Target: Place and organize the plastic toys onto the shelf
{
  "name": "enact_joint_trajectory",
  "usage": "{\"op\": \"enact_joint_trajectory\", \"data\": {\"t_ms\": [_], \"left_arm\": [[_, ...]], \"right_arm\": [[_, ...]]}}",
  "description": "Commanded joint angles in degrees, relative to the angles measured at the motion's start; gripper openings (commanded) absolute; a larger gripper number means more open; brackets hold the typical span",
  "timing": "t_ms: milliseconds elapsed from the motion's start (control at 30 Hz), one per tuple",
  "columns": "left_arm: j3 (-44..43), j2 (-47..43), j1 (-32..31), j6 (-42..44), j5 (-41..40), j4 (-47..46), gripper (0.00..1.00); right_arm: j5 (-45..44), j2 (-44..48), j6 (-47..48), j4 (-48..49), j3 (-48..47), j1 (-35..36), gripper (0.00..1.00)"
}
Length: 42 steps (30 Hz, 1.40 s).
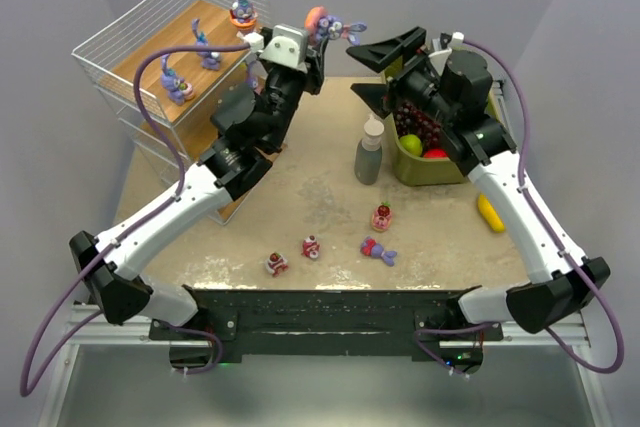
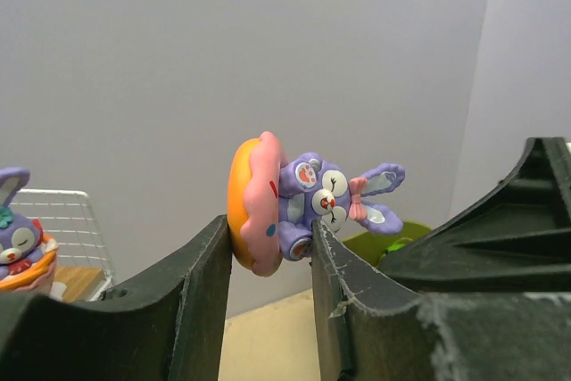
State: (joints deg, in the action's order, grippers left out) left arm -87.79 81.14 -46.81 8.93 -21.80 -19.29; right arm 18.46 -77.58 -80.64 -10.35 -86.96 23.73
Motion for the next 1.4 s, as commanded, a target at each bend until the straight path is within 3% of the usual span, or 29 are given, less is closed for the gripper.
{"op": "enact_joint_trajectory", "data": {"t_ms": [0, 333, 500, 667, 1067, 1367], "left_arm": [[2.0, 0.5, -1.4, 5.3, -6.4, -13.6, 0.00], [3.8, 2.8, -4.3, 9.0, -11.6, -21.4, 0.00], [3.5, 6.2, -7.6, 16.7, -16.3, -29.8, 0.00], [2.3, 8.6, -8.7, 18.9, -17.4, -31.6, 0.00], [4.3, 9.5, -10.0, 21.7, -17.8, -36.3, 0.00], [4.9, 12.2, -11.6, 27.9, -20.1, -44.2, 0.00]], "right_arm": [[-8.1, 2.1, -4.3, 1.7, -6.5, 0.0, 0.99], [-11.8, -0.1, -4.7, 1.2, -9.9, 0.1, 0.99], [-13.4, -2.8, -4.9, 1.4, -12.2, 1.3, 0.99], [-15.2, -5.2, -5.5, 1.3, -14.6, 2.6, 0.96], [-15.9, -7.4, -7.0, 1.7, -16.4, 3.3, 0.69], [-15.3, -7.2, -10.0, 3.1, -15.1, 4.8, 0.59]]}}
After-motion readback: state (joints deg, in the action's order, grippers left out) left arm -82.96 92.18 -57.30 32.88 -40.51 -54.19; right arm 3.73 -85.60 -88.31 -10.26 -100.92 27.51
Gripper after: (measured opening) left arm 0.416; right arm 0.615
